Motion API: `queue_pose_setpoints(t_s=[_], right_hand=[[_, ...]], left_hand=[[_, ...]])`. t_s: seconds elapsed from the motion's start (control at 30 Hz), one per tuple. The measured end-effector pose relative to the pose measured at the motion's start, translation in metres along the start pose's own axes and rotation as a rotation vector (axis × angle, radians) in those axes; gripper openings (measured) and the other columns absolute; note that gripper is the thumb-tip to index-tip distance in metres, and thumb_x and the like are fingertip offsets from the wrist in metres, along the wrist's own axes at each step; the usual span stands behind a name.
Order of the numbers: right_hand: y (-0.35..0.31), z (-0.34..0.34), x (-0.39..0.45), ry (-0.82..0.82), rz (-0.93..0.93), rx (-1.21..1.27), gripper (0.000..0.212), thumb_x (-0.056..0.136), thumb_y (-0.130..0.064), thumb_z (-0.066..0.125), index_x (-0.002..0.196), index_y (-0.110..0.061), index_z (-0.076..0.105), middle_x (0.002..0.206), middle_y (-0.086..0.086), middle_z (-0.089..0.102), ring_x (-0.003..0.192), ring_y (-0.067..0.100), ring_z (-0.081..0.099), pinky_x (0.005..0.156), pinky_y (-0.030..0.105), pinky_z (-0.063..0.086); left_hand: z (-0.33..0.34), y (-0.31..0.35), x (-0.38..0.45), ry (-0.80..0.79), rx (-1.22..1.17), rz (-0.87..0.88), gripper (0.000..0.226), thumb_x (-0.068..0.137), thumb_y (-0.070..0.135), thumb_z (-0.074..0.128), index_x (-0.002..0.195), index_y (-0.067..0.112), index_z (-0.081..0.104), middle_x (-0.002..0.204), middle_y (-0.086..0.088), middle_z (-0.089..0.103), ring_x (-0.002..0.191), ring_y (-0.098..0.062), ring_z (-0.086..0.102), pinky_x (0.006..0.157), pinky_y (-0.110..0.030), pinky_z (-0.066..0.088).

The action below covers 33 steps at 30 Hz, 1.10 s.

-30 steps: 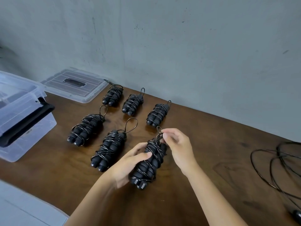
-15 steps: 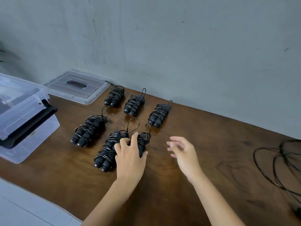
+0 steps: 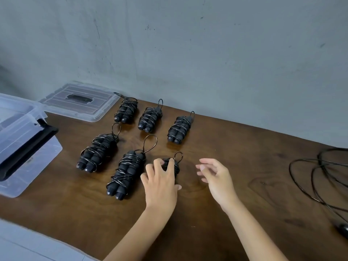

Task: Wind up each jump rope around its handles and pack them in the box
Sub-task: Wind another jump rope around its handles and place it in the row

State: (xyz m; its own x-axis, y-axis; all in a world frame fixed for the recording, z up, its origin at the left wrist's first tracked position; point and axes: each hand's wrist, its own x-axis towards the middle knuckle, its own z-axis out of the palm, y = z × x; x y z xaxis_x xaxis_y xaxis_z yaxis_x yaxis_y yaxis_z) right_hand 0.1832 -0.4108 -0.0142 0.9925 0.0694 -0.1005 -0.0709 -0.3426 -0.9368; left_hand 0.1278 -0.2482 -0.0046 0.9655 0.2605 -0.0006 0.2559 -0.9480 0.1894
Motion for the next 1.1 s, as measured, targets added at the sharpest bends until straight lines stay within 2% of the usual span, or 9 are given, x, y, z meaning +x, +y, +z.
queue_pose_setpoints(t_s=[0.1,0.2,0.27,0.37,0.53,0.67,0.9,1.1], right_hand=[[0.004,-0.008,-0.003,0.018,0.009,0.001,0.02,0.102,-0.02,0.057,0.118,-0.026,0.066,0.104,-0.014,0.073,0.092,0.001,0.071,0.081,0.022,0.059],[0.006,-0.019,-0.006,0.046,0.01,-0.012,0.017,0.101,-0.021,0.06,0.116,-0.028,0.066,0.104,-0.016,0.073,0.092,0.0,0.07,0.077,0.017,0.058],[0.008,-0.032,-0.008,0.074,0.006,-0.037,0.016,0.101,-0.027,0.061,0.116,-0.03,0.066,0.105,-0.017,0.072,0.094,0.0,0.07,0.083,0.02,0.059],[0.013,-0.058,-0.014,0.138,0.009,-0.113,0.017,0.101,-0.033,0.061,0.117,-0.033,0.065,0.107,-0.02,0.071,0.094,-0.001,0.069,0.089,0.025,0.059],[0.021,-0.11,-0.031,0.236,0.046,-0.174,0.019,0.1,-0.036,0.062,0.119,-0.034,0.063,0.111,-0.019,0.069,0.097,0.004,0.069,0.094,0.028,0.058],[0.03,-0.157,-0.049,0.3,0.079,-0.193,0.018,0.102,-0.031,0.06,0.119,-0.033,0.064,0.109,-0.019,0.07,0.096,0.001,0.069,0.094,0.028,0.057],[0.047,-0.244,-0.085,0.412,0.108,-0.253,0.015,0.102,-0.022,0.06,0.111,-0.032,0.066,0.102,-0.019,0.072,0.095,-0.002,0.067,0.087,0.019,0.051],[0.073,-0.32,-0.11,0.515,0.153,-0.286,0.014,0.099,-0.018,0.064,0.104,-0.029,0.072,0.098,-0.013,0.075,0.096,0.003,0.069,0.093,0.032,0.055]], left_hand=[[0.001,0.004,0.001,0.062,-0.01,0.04,0.082,0.093,0.064,0.063,0.159,0.031,0.028,0.152,-0.002,0.029,0.135,-0.028,0.031,0.113,-0.043,0.026],[0.002,0.015,0.006,0.099,-0.069,0.123,0.071,0.091,0.061,0.069,0.15,0.03,0.047,0.148,-0.002,0.04,0.134,-0.03,0.037,0.113,-0.048,0.031],[0.004,0.029,0.01,0.102,-0.099,0.183,0.06,0.092,0.057,0.07,0.143,0.029,0.056,0.145,-0.002,0.046,0.134,-0.03,0.04,0.112,-0.05,0.034],[0.007,0.054,0.013,0.072,-0.136,0.287,0.05,0.096,0.054,0.066,0.139,0.029,0.059,0.145,-0.001,0.046,0.138,-0.03,0.037,0.114,-0.05,0.032],[0.012,0.105,0.009,-0.015,-0.208,0.477,0.047,0.101,0.054,0.056,0.142,0.032,0.056,0.15,0.004,0.043,0.143,-0.025,0.03,0.119,-0.045,0.026],[0.014,0.149,0.0,-0.08,-0.245,0.617,0.046,0.103,0.056,0.051,0.144,0.035,0.054,0.152,0.008,0.04,0.144,-0.02,0.027,0.12,-0.041,0.023],[0.023,0.231,-0.023,-0.236,-0.296,0.812,0.046,0.102,0.055,0.054,0.144,0.034,0.053,0.151,0.01,0.04,0.144,-0.017,0.025,0.121,-0.04,0.022],[0.034,0.289,-0.046,-0.353,-0.321,0.914,0.045,0.102,0.055,0.056,0.142,0.034,0.054,0.146,0.011,0.043,0.142,-0.017,0.026,0.117,-0.04,0.025]])
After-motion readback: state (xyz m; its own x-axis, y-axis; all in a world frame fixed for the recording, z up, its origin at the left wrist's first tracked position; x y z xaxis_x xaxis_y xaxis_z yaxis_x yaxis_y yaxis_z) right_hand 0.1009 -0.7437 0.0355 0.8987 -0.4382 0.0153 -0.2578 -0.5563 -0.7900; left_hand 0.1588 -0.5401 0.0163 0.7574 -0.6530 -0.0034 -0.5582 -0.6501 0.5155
